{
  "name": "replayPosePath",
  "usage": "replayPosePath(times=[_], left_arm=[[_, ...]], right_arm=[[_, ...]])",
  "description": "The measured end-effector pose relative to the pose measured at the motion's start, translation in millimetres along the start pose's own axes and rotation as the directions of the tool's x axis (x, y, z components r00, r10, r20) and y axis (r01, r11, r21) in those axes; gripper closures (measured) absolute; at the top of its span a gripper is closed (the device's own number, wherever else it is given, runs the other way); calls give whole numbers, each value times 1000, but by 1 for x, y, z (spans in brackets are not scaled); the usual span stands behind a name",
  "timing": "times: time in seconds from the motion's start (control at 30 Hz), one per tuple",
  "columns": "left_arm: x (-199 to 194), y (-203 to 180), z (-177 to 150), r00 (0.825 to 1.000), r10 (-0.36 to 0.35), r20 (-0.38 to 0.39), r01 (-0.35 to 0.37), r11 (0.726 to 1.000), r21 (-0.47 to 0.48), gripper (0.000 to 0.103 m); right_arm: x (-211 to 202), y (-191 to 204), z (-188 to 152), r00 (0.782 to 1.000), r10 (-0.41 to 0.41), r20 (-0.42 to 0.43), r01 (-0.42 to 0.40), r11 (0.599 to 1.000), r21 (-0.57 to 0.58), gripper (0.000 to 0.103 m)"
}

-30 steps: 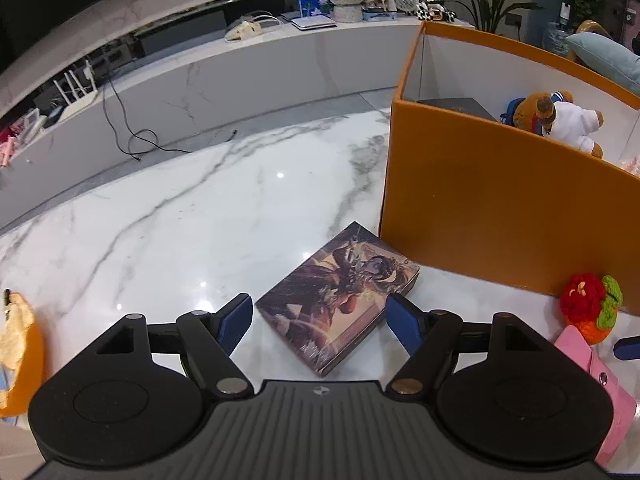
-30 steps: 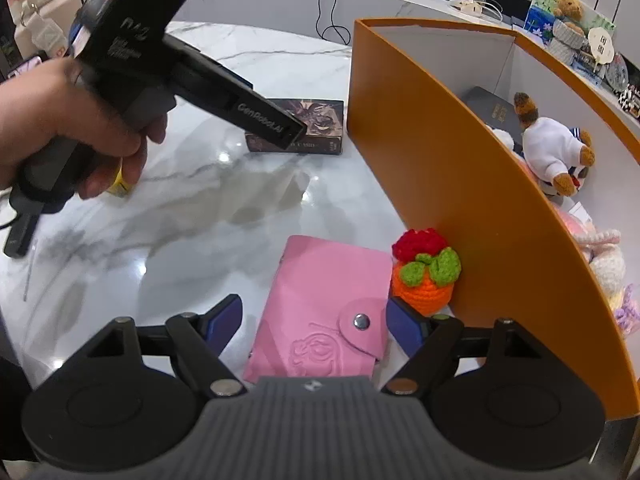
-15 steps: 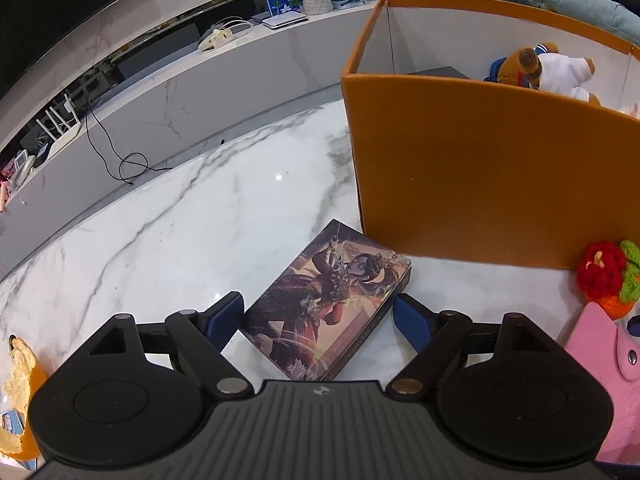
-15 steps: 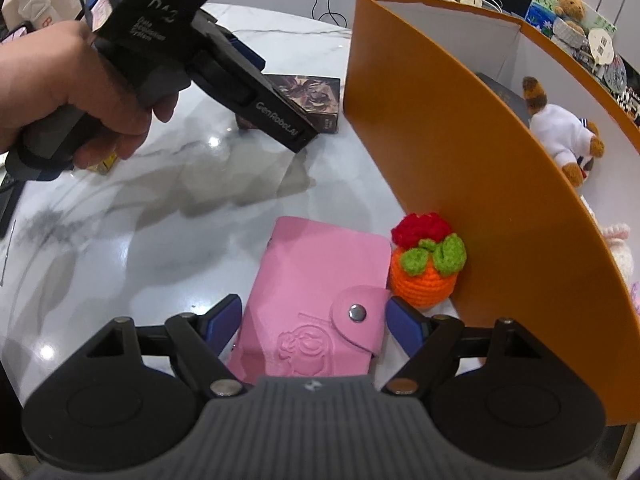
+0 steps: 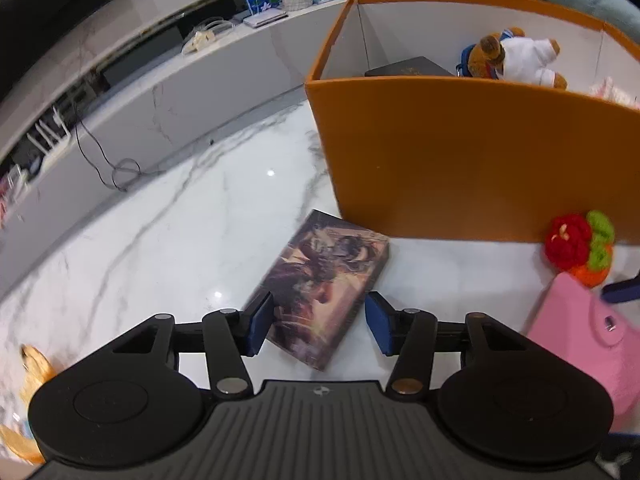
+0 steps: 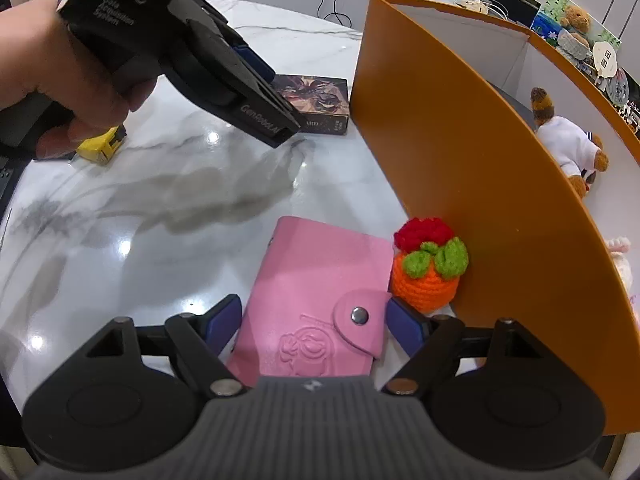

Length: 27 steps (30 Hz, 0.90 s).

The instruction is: Organize objects

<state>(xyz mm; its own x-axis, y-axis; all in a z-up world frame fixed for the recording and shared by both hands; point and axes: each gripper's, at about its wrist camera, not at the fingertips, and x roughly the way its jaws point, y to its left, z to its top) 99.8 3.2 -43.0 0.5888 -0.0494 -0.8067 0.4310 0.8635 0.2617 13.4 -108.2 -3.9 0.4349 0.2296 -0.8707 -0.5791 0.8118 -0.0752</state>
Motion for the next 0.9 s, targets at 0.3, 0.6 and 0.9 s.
replayPosePath(times=[0.3,0.6,0.9], left_arm=[[22,26,-4,996,-82,29,84,990,-114,10],[23,29,-2,993,-117,27,120,972,-203,13],[6,15,-13,996,-87,-18,81,971,-224,24]], right_arm=[[1,1,0,1000,2,-1,-2,1000,-5,22],[1,1,0,1000,9,-4,-9,1000,-9,21],[0,6,-1,1000,-2,-5,2,1000,-16,21]])
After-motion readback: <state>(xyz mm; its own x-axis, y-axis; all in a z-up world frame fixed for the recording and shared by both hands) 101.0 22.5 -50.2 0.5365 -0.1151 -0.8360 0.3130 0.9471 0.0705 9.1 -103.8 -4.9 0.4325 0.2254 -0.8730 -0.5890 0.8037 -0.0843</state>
